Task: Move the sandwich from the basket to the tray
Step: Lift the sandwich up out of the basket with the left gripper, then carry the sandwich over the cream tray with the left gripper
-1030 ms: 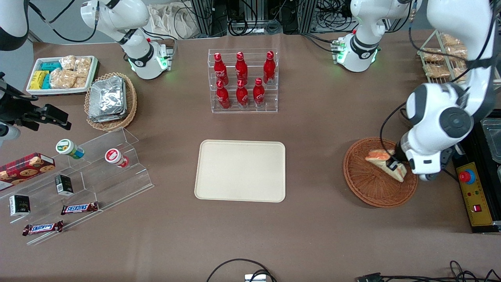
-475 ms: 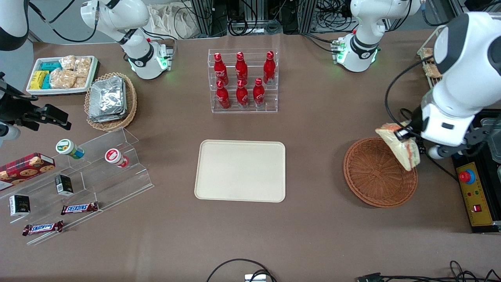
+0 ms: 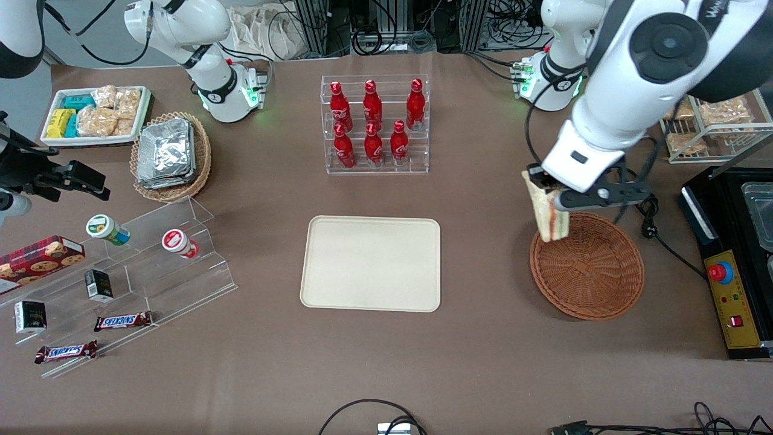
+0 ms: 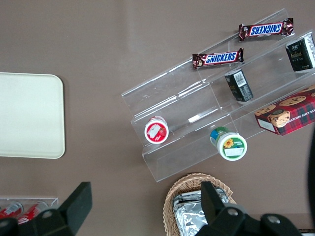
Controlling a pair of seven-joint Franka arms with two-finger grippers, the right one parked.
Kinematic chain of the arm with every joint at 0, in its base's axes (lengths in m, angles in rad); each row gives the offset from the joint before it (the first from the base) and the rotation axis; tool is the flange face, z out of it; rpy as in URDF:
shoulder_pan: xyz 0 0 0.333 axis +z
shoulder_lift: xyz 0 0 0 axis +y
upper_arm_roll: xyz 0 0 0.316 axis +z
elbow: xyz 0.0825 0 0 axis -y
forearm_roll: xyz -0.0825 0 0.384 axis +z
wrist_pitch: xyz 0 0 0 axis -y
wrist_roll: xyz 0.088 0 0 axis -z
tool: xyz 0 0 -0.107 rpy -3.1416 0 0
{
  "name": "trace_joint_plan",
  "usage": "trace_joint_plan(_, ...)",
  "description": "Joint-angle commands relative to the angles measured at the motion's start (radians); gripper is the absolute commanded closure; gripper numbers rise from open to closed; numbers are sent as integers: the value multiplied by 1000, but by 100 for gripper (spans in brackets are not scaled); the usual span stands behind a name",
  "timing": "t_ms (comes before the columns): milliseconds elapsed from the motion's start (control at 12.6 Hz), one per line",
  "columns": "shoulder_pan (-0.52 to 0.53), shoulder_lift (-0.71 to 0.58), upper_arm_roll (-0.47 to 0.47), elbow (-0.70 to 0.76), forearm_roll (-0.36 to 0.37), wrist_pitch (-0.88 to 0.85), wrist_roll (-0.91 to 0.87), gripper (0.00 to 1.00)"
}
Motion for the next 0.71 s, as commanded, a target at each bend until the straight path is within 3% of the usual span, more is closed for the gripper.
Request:
trace_joint_plan(0, -40, 78, -40, 45, 15, -20, 11, 100)
trace_joint_plan(317, -203, 245, -40, 52, 104, 129, -116, 100)
trace_joint_plan(634, -317, 500, -35, 126, 275, 279, -199, 96)
